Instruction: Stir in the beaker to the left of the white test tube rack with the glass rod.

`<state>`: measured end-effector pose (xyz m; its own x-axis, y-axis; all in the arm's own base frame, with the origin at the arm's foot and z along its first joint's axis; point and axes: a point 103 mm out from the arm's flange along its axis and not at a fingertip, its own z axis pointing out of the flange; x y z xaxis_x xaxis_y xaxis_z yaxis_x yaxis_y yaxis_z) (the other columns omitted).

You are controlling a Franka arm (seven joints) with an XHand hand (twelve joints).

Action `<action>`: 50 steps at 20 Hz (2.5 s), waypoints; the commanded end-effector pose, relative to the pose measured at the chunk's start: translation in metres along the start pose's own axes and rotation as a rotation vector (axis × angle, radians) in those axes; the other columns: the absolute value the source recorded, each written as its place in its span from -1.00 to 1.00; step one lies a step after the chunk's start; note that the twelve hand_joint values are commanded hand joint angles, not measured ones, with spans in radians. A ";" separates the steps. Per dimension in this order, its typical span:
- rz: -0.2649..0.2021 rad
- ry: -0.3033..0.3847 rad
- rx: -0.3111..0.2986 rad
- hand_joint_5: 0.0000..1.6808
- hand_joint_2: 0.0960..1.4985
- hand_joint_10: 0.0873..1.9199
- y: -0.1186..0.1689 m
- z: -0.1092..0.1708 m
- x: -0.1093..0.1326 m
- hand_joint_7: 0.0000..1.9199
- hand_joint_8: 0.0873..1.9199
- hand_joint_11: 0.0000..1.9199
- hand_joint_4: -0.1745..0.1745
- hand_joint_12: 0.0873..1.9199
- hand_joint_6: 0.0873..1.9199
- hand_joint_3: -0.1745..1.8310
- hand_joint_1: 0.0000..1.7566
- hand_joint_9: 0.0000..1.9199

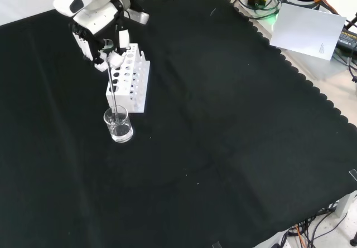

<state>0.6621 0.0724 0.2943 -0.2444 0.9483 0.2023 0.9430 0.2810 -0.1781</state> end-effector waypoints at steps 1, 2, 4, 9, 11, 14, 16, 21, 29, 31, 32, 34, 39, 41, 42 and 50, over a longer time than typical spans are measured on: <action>-0.031 -0.008 -0.009 0.61 -0.34 -0.28 0.001 -0.001 0.025 0.41 -0.15 0.50 -1.00 -0.02 -0.75 -0.02 0.52 0.92; -0.041 -0.006 -0.008 0.61 -0.34 -0.28 0.004 0.001 0.030 0.41 -0.15 0.50 -1.00 -0.02 -0.75 -0.02 0.52 0.92; -0.060 -0.003 -0.008 0.61 -0.34 -0.28 0.011 0.004 0.038 0.41 -0.15 0.50 -1.00 -0.02 -0.75 -0.02 0.52 0.92; -0.086 0.005 0.003 0.61 -0.34 -0.28 0.030 0.011 0.041 0.41 -0.15 0.50 -1.00 -0.02 -0.75 -0.02 0.52 0.92; -0.077 0.007 0.005 0.61 -0.34 -0.28 0.036 0.011 0.032 0.41 -0.15 0.50 -1.00 -0.02 -0.75 -0.02 0.52 0.92; -0.059 0.038 -0.003 0.61 -0.34 -0.28 0.038 0.009 0.014 0.41 -0.15 0.50 -1.00 -0.02 -0.75 -0.02 0.52 0.92; -0.044 0.043 -0.009 0.61 -0.34 -0.28 0.035 0.004 0.002 0.41 -0.15 0.50 -1.00 -0.02 -0.75 -0.02 0.52 0.92; 0.003 0.019 -0.021 0.61 -0.34 -0.28 0.016 -0.006 -0.016 0.41 -0.15 0.50 -1.00 -0.02 -0.74 -0.02 0.52 0.92; 0.018 0.003 -0.032 0.61 -0.34 -0.28 -0.013 -0.011 -0.012 0.41 -0.15 0.50 -1.00 -0.02 -0.74 -0.02 0.52 0.92; 0.004 -0.004 -0.030 0.60 -0.34 -0.28 -0.013 -0.010 -0.003 0.41 -0.15 0.50 -1.00 -0.02 -0.74 -0.02 0.52 0.92; -0.004 -0.005 -0.029 0.60 -0.34 -0.28 -0.013 -0.009 0.002 0.41 -0.15 0.50 -1.00 -0.02 -0.74 -0.02 0.52 0.92; -0.025 -0.003 -0.027 0.60 -0.34 -0.28 -0.009 -0.005 0.014 0.41 -0.15 0.50 -1.00 -0.02 -0.74 -0.02 0.52 0.92; -0.071 -0.001 -0.014 0.60 -0.34 -0.28 0.009 0.000 0.035 0.41 -0.14 0.50 -1.00 -0.02 -0.74 -0.02 0.52 0.92; -0.088 0.002 -0.009 0.60 -0.34 -0.28 0.016 0.001 0.041 0.41 -0.14 0.50 -1.00 -0.02 -0.74 -0.02 0.52 0.92; -0.094 0.002 -0.006 0.60 -0.34 -0.28 0.019 0.002 0.042 0.41 -0.14 0.50 -1.00 -0.02 -0.74 -0.02 0.52 0.92; -0.054 0.005 0.003 0.60 -0.34 -0.28 0.032 0.003 0.007 0.41 -0.14 0.50 -1.00 -0.02 -0.74 -0.02 0.52 0.92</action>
<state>0.6784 0.1022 0.3016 -0.3080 0.9275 0.2118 0.9294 0.3409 -0.1412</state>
